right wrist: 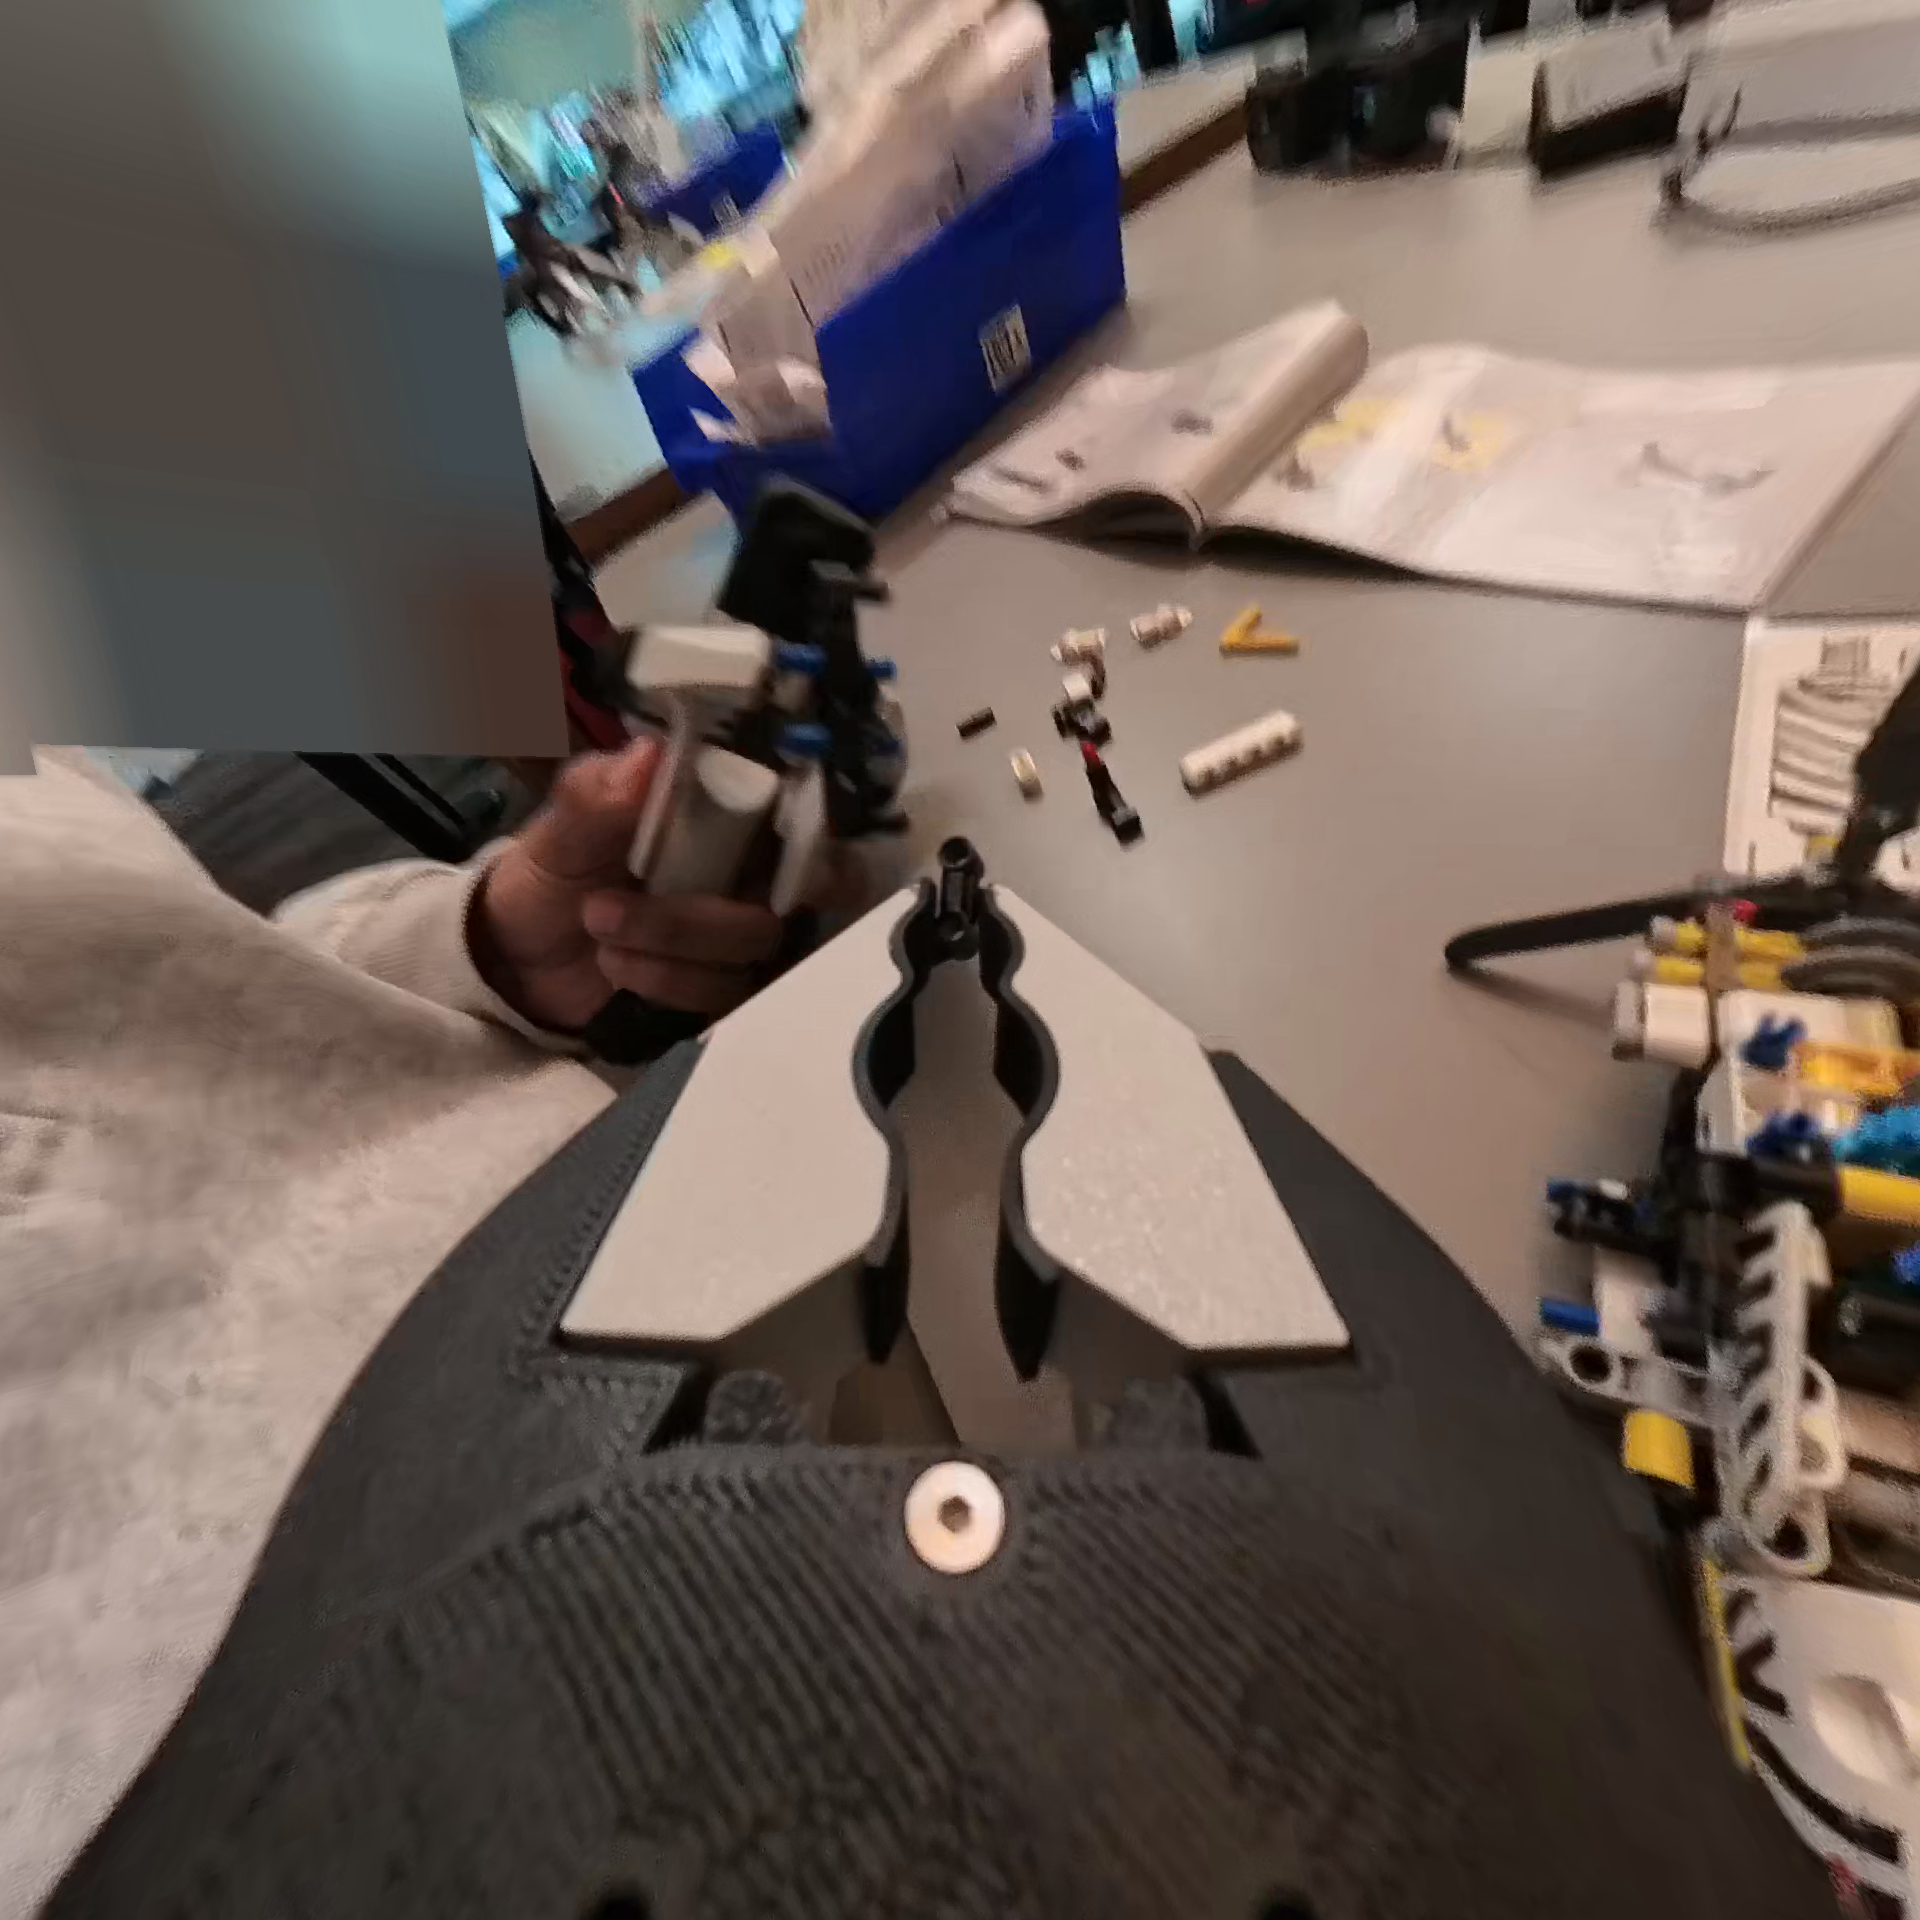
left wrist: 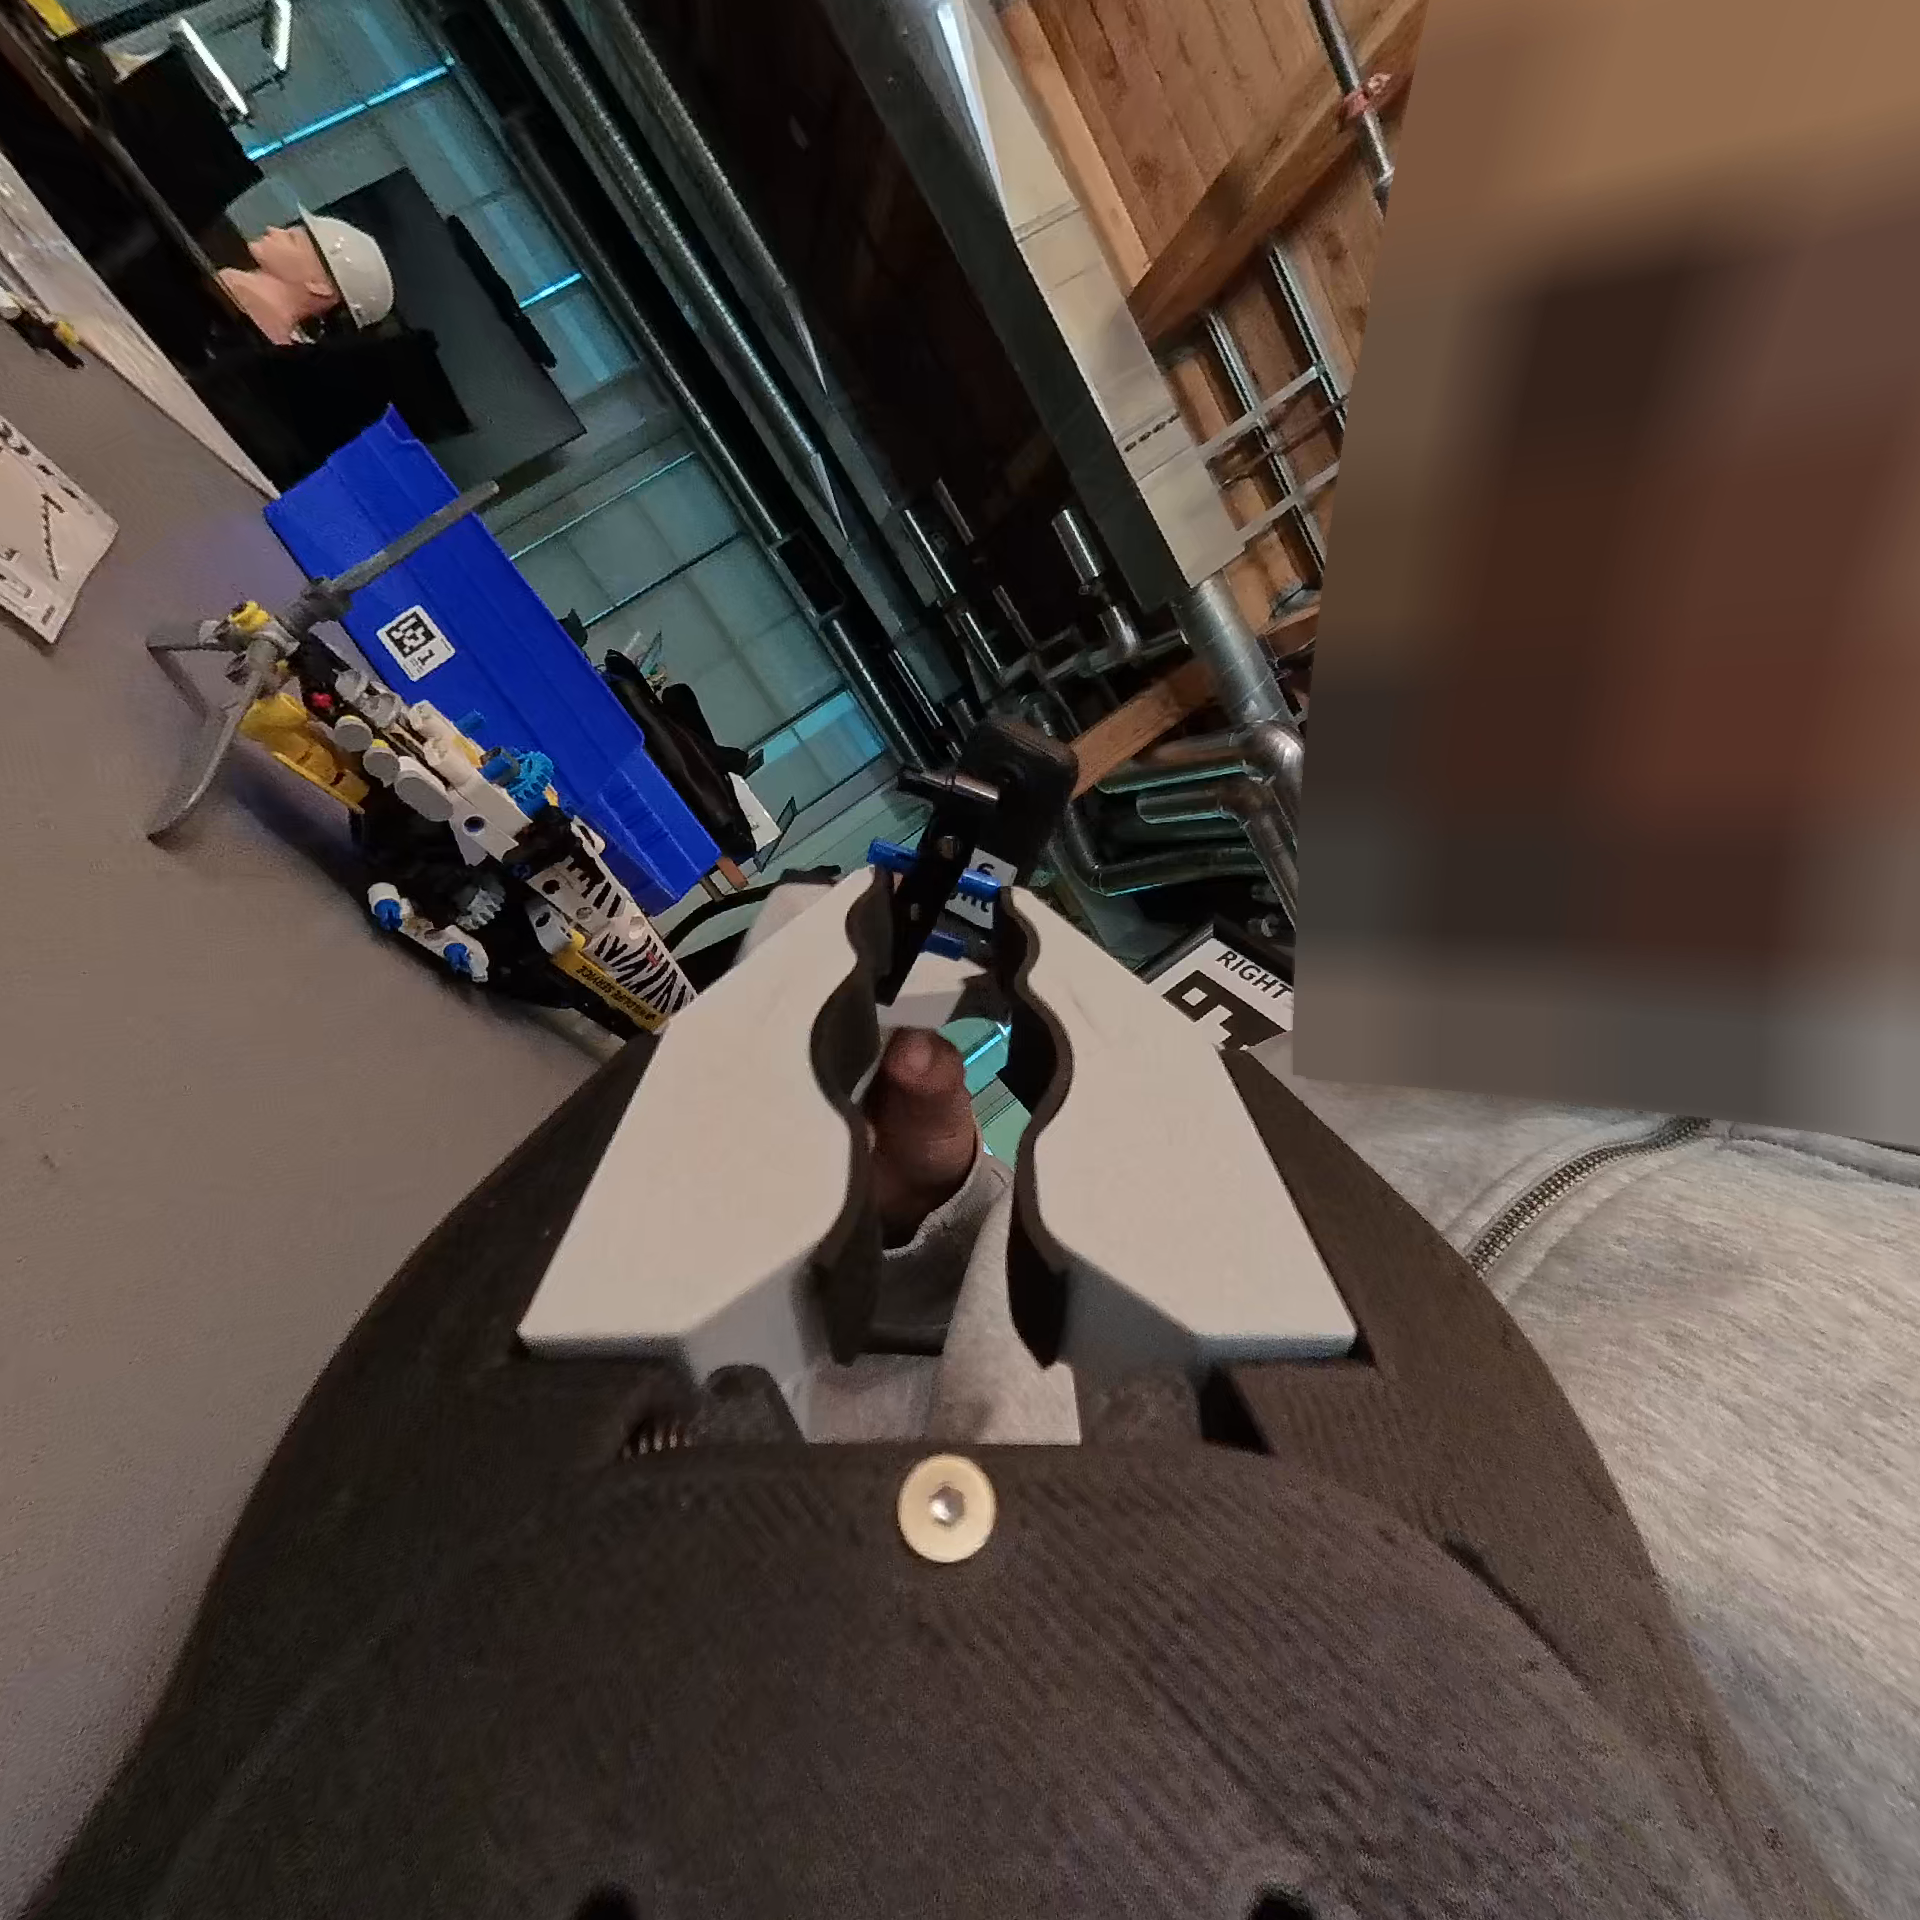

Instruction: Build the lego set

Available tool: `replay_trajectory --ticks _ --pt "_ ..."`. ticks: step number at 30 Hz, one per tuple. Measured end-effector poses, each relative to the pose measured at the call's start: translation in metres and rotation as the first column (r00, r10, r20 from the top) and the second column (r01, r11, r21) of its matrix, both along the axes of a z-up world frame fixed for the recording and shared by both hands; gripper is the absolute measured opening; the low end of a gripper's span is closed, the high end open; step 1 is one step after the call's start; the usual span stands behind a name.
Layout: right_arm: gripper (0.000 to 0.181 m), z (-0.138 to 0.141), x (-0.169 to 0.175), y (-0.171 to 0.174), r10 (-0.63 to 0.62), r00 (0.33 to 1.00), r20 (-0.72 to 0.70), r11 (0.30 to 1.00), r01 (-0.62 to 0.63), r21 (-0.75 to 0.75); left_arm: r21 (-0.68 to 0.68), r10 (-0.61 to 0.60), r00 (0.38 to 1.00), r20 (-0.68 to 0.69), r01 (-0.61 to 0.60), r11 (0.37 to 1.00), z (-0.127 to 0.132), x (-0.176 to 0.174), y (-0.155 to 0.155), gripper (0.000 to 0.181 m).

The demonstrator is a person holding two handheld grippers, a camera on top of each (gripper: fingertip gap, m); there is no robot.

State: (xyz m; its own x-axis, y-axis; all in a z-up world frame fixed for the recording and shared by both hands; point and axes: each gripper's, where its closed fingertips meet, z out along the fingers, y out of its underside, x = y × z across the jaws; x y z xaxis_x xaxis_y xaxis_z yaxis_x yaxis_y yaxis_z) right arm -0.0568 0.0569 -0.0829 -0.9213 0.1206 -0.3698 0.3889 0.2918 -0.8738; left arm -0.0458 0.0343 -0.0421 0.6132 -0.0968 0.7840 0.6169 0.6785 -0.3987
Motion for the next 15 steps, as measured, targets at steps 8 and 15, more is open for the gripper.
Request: replay_trajectory --ticks 8,15 --pt "0.006 -0.083 -0.007 0.009 -0.034 0.997 -0.071 0.912 0.060 0.406 -0.021 0.019 1.000 -0.012 -0.019 1.000 -0.001 0.001 -0.002 0.016" --pt "0.033 -0.062 -0.021 0.014 -0.065 0.993 -0.103 0.939 0.096 0.329 -0.036 0.013 1.000 -0.006 -0.013 0.999 -0.002 0.002 -0.002 0.016"
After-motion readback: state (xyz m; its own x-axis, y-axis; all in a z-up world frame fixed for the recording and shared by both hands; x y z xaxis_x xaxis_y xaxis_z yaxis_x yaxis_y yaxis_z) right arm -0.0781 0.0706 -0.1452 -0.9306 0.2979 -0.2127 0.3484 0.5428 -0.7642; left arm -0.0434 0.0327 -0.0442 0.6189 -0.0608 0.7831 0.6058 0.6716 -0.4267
